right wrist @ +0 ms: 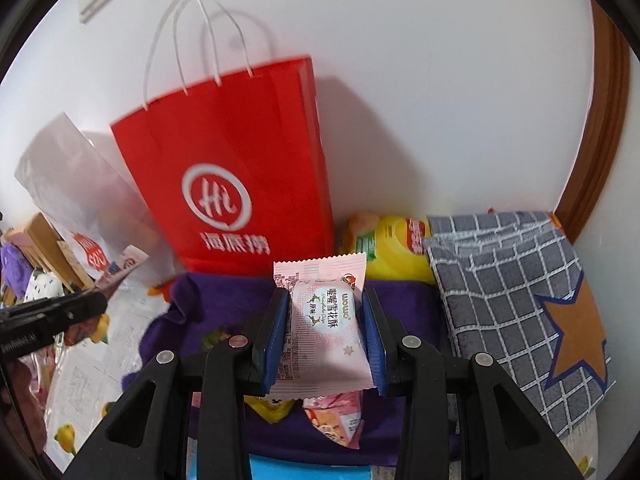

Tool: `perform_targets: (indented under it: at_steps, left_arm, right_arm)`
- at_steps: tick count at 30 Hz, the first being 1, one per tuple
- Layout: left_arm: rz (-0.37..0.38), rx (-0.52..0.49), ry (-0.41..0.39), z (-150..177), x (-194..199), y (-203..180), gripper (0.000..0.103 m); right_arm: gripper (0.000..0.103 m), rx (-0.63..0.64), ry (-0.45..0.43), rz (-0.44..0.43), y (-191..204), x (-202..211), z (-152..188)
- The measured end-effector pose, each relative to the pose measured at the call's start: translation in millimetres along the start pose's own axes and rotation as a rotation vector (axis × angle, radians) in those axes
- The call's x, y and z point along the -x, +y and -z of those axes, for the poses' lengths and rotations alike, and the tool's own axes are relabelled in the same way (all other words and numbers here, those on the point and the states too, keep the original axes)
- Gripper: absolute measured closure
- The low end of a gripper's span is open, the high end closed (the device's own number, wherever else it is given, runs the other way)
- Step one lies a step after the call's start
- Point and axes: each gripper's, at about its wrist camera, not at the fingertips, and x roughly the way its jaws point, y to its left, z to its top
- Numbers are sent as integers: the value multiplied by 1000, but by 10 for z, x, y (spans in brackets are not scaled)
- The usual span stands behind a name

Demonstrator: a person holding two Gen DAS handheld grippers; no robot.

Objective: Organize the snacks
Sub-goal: 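Open the right tool onto the towel while the left releases the candy stick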

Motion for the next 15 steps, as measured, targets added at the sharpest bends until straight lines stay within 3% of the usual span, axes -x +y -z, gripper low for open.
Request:
perform_targets:
  at_steps: [15]
  left_arm:
    - [-49, 22, 89, 57, -364, 100, 82]
  right_arm:
    - [67, 82, 179, -25, 210, -564, 230]
